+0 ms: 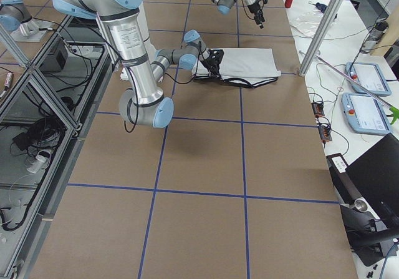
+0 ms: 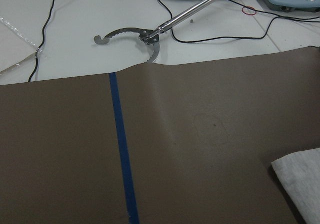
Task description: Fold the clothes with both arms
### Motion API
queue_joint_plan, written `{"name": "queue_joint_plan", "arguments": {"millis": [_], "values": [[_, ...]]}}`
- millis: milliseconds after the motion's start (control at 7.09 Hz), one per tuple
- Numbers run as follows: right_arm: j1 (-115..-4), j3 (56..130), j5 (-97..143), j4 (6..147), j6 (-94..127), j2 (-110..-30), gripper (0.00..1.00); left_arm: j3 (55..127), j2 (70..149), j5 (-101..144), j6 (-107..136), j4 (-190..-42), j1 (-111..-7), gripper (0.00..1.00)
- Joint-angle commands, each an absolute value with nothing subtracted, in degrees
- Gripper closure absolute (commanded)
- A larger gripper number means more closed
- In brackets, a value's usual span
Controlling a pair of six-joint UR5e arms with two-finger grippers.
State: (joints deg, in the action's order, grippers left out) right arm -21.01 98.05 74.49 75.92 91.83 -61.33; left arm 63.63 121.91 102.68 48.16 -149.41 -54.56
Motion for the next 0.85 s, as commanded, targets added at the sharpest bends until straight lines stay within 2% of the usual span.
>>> {"name": "queue_joint_plan", "arguments": {"millis": [0,141,282,423,705], "values": [[-20.74,98.35,74.7,76.46,90.71,-61.53,0.0,64.69,121.11,102.74,48.16,-149.41,-54.49,0.0],[-22.4,97.83,76.62,79.51,86.7,-58.74,0.0,64.69,121.11,102.74,48.16,-149.41,-54.49,0.0],[-24.41,96.69,78.21,86.85,84.75,-52.62,0.0,64.77,121.11,102.74,48.16,-149.41,-54.32,0.0],[-26.43,92.42,81.44,91.36,81.86,-46.56,0.0,64.95,121.11,102.74,48.16,-149.41,-54.06,0.0],[-29.69,75.94,82.79,91.49,77.99,-34.78,0.0,65.04,121.11,102.74,48.16,-149.41,-53.97,0.0]]}}
